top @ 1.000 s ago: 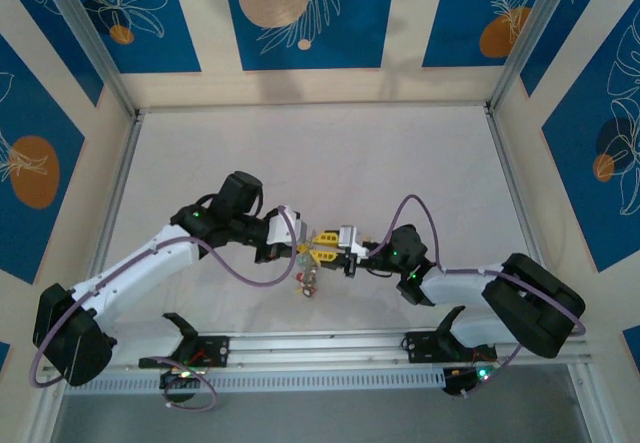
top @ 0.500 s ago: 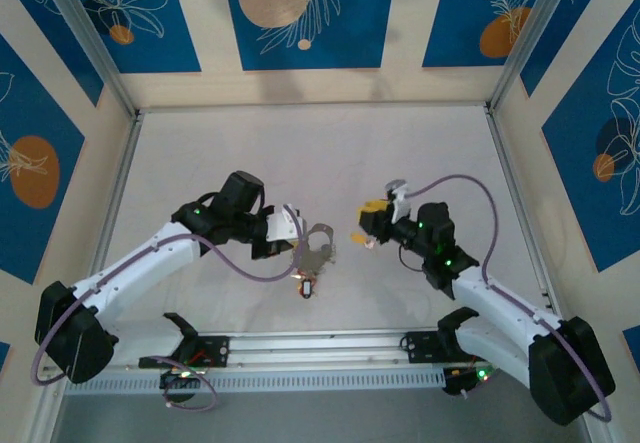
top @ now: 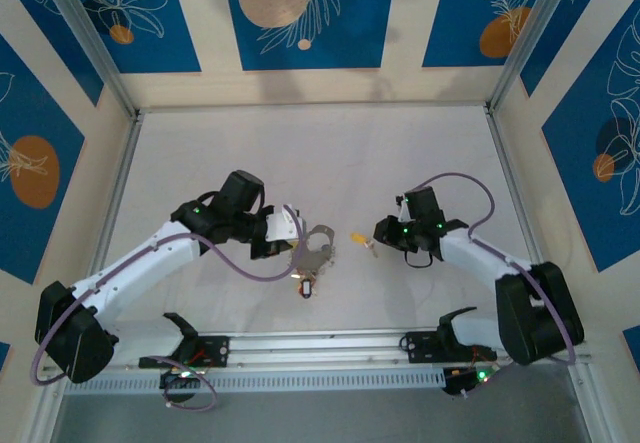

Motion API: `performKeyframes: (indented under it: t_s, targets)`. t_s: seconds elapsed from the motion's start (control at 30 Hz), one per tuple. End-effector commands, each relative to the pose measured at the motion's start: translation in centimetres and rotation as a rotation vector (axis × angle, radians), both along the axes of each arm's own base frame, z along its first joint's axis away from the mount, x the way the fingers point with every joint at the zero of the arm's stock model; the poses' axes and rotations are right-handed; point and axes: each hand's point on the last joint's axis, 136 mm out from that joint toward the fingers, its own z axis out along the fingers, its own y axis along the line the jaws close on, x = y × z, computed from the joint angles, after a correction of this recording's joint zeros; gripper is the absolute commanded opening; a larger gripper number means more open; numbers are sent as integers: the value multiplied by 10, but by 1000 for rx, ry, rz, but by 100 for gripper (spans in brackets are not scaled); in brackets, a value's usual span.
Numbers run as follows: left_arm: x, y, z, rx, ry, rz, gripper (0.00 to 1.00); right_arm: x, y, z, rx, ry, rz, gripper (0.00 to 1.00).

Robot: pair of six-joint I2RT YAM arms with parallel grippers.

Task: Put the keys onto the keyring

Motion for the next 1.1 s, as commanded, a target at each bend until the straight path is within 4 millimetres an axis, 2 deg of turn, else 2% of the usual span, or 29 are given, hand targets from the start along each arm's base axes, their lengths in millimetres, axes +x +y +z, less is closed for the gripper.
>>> performKeyframes:
  t_s: [0.0,0.13,0.4,0.57,0.83,1.07]
  targets:
    - [1,-2,19,-22,-37,-17,0,-1,9,-3,21,67,10,26]
    - [1,-3,17,-23,-32,-20,0,8,18,-10,51,92,-6,26]
    - [1,-5,17,-21,-23,-18,0,13,26,-18,56,109,-3,23]
    - [2,-5,17,-20,-18,-17,0,15,30,-21,58,108,4,17]
    - [2,-5,16,-15,-18,-18,0,14,32,-25,4,116,20,12]
    - [2,-3,15,-5,-17,-15,0,10,28,-27,-65,117,21,15]
